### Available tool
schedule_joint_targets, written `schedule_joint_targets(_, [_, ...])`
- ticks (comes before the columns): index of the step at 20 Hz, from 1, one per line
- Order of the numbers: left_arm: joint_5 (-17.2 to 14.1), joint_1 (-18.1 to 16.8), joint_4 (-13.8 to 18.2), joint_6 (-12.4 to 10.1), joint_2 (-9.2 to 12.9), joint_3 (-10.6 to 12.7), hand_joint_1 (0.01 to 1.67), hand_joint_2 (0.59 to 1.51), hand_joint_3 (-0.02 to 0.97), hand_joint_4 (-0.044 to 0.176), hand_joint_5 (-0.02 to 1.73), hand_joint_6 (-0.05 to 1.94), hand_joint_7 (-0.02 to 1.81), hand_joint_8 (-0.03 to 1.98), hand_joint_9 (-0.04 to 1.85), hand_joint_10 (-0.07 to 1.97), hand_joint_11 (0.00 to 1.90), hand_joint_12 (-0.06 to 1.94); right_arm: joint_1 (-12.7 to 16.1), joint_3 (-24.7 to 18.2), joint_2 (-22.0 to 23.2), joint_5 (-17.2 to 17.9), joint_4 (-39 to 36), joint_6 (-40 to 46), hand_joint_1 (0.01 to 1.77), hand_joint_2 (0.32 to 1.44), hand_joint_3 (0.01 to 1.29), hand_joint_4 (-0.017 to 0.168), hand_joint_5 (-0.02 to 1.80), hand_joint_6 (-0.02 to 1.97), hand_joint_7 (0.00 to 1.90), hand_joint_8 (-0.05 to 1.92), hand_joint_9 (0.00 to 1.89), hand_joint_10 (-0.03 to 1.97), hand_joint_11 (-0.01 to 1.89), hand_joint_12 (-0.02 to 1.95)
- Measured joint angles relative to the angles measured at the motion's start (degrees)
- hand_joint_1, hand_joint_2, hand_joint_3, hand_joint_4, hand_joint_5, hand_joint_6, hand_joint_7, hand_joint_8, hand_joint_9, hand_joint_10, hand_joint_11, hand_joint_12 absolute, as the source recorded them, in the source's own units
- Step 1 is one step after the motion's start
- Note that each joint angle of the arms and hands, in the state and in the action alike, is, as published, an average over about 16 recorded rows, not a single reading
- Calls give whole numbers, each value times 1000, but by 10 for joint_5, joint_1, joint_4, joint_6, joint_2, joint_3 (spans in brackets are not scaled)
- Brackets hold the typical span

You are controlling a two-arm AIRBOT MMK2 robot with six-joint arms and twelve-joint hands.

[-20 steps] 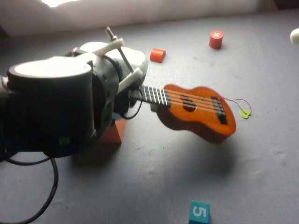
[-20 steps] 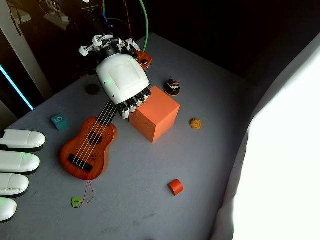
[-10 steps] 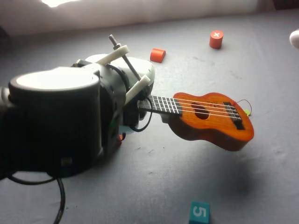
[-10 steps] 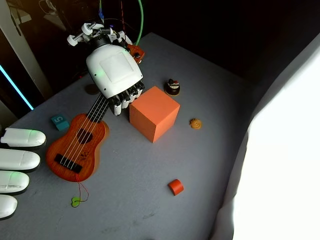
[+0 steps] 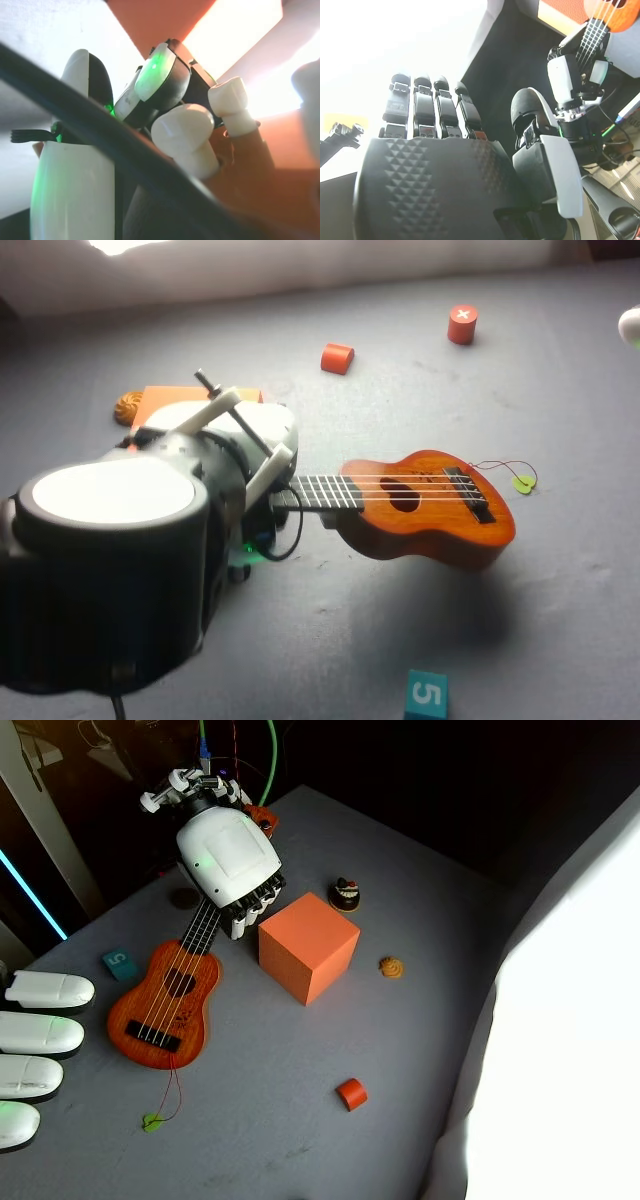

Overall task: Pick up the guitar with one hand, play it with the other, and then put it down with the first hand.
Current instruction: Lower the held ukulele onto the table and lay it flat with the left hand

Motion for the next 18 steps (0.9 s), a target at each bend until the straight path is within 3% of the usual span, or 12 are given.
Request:
schedule_joint_targets(8, [7,49,62,-73,-9,-2,1454,1097,-16,-2,1196,1895,1285,1975,1363,1921,1393,1900,0,-2,0,0,-5,0,126,1401,19,6,20,-1,16,13,21,23,22,18])
schedule_joint_targets(18, [-24,93,126,-117,-51,38,1448,1097,-16,-2,1167,1905,1261,1977,1326,1921,1355,1899,0,-3,0,0,-7,-4,126,1402,19,6,17,-1,22,13,19,23,22,18])
